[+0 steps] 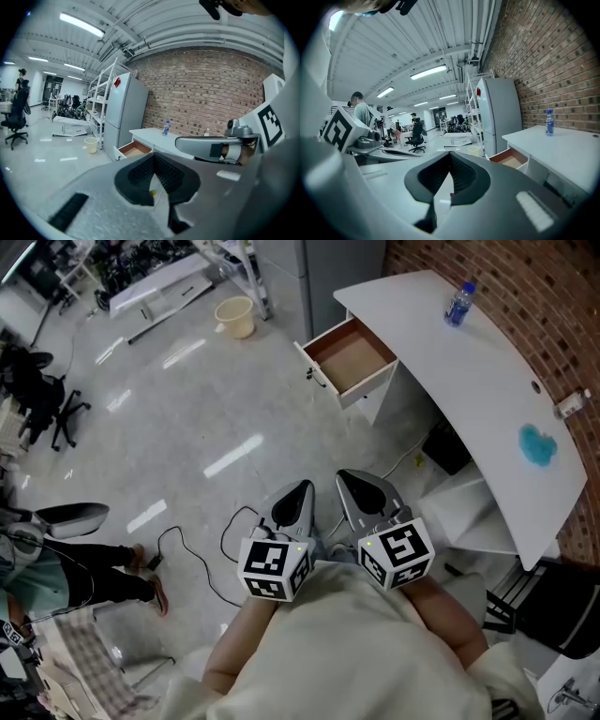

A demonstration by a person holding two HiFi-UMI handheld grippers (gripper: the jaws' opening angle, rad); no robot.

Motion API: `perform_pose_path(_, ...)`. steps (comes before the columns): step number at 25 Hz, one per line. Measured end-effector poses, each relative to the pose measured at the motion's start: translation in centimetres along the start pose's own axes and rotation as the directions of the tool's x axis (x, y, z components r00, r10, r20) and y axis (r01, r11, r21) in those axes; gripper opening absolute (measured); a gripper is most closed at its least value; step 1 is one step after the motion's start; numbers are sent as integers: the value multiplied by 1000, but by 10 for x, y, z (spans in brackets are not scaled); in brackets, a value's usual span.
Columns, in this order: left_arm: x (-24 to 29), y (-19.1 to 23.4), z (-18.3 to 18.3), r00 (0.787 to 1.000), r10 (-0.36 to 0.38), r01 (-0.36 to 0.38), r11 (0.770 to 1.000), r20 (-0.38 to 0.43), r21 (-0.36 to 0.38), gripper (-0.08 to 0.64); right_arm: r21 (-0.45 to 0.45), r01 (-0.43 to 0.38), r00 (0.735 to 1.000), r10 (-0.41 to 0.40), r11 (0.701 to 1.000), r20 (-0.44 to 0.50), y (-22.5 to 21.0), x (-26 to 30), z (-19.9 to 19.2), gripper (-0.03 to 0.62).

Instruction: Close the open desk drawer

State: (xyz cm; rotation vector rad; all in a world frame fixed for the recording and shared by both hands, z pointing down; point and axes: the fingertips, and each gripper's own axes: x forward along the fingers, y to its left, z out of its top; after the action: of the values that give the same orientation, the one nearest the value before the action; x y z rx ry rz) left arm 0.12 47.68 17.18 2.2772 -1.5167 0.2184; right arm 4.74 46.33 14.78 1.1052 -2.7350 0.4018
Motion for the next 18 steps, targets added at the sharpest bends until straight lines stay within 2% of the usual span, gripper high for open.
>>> perform_pose_path(7,10,19,9,1000,-20,20,1000,-17,-7,3,33,45,999,-45,998,-10,-6,18,5,5)
perform_pose_path(18,40,60,30,999,-37,36,999,-34,-20,3,60,8,999,-6,998,-36,-10,69,16,5)
